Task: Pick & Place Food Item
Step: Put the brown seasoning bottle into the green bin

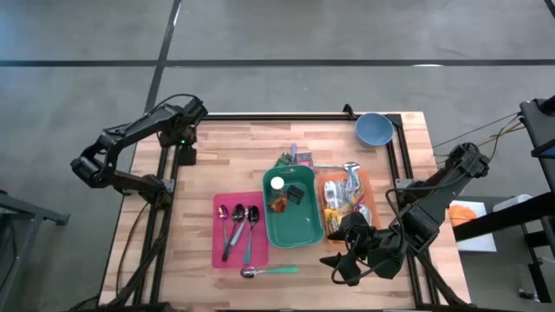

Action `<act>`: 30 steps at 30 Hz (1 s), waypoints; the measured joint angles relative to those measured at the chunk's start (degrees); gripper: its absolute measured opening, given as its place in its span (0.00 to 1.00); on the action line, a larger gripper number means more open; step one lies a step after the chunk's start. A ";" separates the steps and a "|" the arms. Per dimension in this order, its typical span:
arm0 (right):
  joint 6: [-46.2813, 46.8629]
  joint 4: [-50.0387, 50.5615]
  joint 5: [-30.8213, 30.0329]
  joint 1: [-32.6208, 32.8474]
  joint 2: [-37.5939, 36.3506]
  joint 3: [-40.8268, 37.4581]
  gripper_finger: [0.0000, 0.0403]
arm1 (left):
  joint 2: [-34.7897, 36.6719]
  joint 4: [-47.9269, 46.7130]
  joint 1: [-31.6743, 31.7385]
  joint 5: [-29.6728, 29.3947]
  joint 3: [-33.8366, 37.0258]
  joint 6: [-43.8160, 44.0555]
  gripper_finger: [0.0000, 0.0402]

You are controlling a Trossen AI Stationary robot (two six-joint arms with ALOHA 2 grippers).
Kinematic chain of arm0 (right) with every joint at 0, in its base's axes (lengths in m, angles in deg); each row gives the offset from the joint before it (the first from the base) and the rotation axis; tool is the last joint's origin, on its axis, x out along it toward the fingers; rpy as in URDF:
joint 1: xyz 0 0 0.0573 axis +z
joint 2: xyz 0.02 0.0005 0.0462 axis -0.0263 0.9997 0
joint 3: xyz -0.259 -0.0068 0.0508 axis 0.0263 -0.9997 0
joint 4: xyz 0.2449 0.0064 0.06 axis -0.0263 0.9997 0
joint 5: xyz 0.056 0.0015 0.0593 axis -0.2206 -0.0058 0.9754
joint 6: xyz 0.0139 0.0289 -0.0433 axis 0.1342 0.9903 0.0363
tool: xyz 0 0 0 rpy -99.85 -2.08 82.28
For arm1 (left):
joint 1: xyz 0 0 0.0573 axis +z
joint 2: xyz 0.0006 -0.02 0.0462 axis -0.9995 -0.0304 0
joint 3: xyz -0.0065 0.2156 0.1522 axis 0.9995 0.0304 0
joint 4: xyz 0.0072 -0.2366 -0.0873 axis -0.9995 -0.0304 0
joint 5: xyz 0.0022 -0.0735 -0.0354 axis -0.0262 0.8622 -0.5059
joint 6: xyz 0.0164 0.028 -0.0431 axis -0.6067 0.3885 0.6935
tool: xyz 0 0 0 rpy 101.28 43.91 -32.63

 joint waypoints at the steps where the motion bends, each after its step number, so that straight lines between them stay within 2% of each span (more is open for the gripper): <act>1: 0.10 0.02 0.00 0.00 0.00 0.00 0.92 | 0.02 -0.15 0.00 -0.19 0.00 1.71 0.54; 8: 0.06 0.00 0.00 0.00 0.00 0.00 0.92 | 0.02 -2.57 0.09 -7.41 0.00 8.98 0.54; 13: -0.02 0.00 -0.02 0.00 0.00 0.00 0.92 | -0.11 -4.22 0.26 -8.28 0.00 12.41 0.54; 18: 0.46 -0.01 -0.02 0.00 0.02 0.00 0.92 | -0.70 -6.63 1.52 -8.34 0.02 12.02 0.56; 26: 0.46 0.00 -0.02 0.00 0.02 0.00 0.92 | -0.70 -5.08 1.62 -8.40 0.34 11.85 0.74; 30: 0.10 0.00 -0.02 0.00 0.02 0.00 0.92 | -0.70 -0.51 1.64 -8.82 2.12 12.63 0.85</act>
